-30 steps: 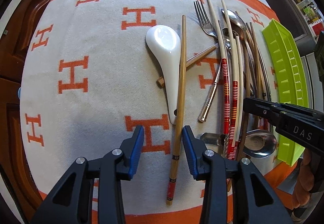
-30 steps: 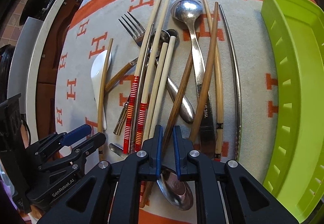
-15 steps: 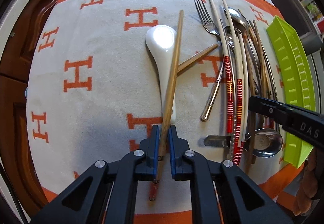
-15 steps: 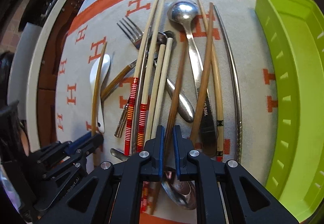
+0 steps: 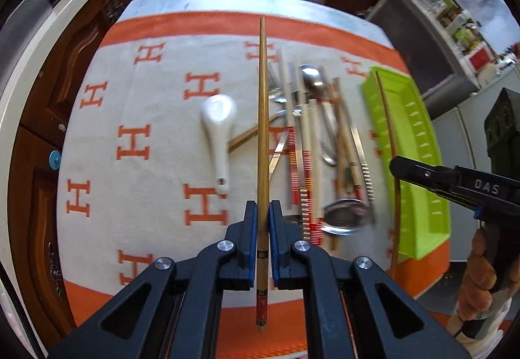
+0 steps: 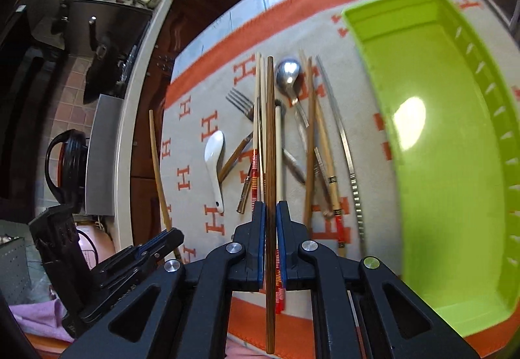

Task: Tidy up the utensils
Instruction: 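Carry both chopsticks into the green tray and open both tools to release them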

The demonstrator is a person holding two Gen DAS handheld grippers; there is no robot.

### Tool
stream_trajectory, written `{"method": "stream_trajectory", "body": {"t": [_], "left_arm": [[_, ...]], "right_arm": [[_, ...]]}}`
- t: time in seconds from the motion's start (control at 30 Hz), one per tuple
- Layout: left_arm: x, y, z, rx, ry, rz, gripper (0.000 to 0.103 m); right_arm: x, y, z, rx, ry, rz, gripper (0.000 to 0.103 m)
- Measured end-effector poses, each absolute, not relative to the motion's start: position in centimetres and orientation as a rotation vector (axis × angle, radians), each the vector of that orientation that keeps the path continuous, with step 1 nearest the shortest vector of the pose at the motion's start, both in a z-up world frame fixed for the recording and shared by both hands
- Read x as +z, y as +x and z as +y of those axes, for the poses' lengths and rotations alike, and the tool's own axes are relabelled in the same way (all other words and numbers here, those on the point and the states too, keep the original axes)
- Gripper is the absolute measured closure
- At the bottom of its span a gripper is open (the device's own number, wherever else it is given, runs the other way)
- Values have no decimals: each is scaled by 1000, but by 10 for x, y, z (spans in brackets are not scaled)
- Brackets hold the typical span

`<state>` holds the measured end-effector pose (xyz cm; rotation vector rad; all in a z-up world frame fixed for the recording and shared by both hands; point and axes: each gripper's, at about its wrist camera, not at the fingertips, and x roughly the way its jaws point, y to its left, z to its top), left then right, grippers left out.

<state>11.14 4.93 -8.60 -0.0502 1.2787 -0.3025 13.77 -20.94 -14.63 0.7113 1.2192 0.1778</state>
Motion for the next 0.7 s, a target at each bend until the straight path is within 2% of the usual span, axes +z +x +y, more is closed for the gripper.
{"method": "stream_trajectory", "body": {"t": [0.33, 0.53, 0.7], "left_arm": [[-55, 90, -61, -548, -60, 1242, 98], [-69, 101, -132, -607, -92, 1276, 98], [-95, 112, -162, -587, -100, 1302, 98]], "right_arm": [[-105, 72, -298, -1, 601, 1081, 97], [-92, 44, -336, -134, 428, 1029, 97], [-98, 47, -348, -174, 333, 1035, 97]]}}
